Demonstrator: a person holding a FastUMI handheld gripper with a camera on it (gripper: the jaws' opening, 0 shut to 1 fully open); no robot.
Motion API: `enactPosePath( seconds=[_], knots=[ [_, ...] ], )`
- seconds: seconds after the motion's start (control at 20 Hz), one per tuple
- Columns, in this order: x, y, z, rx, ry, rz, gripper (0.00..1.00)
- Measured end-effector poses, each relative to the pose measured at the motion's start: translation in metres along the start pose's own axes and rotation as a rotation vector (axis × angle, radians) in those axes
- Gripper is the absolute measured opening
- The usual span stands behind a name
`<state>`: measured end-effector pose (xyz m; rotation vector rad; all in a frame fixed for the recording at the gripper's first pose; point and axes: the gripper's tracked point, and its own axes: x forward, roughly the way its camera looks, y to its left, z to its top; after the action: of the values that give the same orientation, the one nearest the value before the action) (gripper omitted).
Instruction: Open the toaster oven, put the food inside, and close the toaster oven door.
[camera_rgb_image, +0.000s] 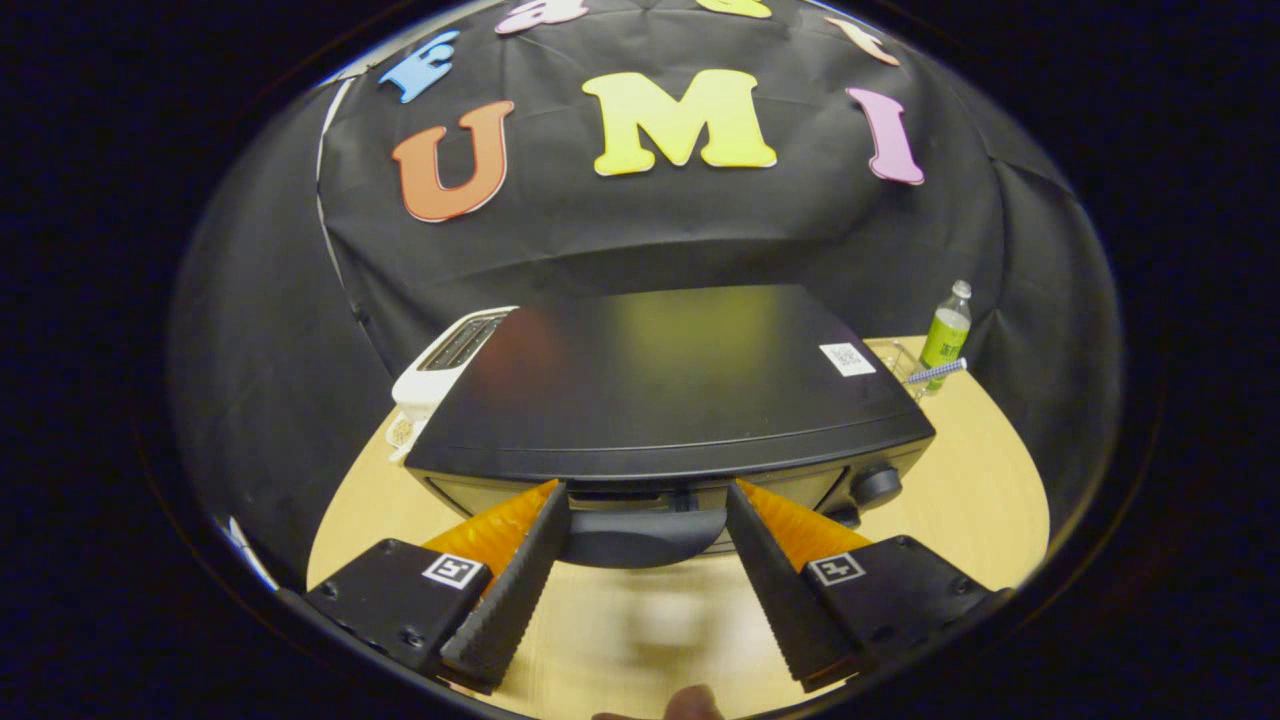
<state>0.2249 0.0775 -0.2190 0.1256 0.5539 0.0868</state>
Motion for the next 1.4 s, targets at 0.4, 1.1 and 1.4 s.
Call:
enactPosePath(
  seconds=[0.4, 1.1, 1.4],
  knots=[
    [-0.024, -0.002, -0.036, -0.005, 0.025, 0.038, 1.0],
    [-0.026, -0.027, -0.172, -0.084, 0.23, 0.011, 1.0],
    [-0.016, -0.028, -0.197, -0.08, 0.332, 0.038, 1.0]
  ],
)
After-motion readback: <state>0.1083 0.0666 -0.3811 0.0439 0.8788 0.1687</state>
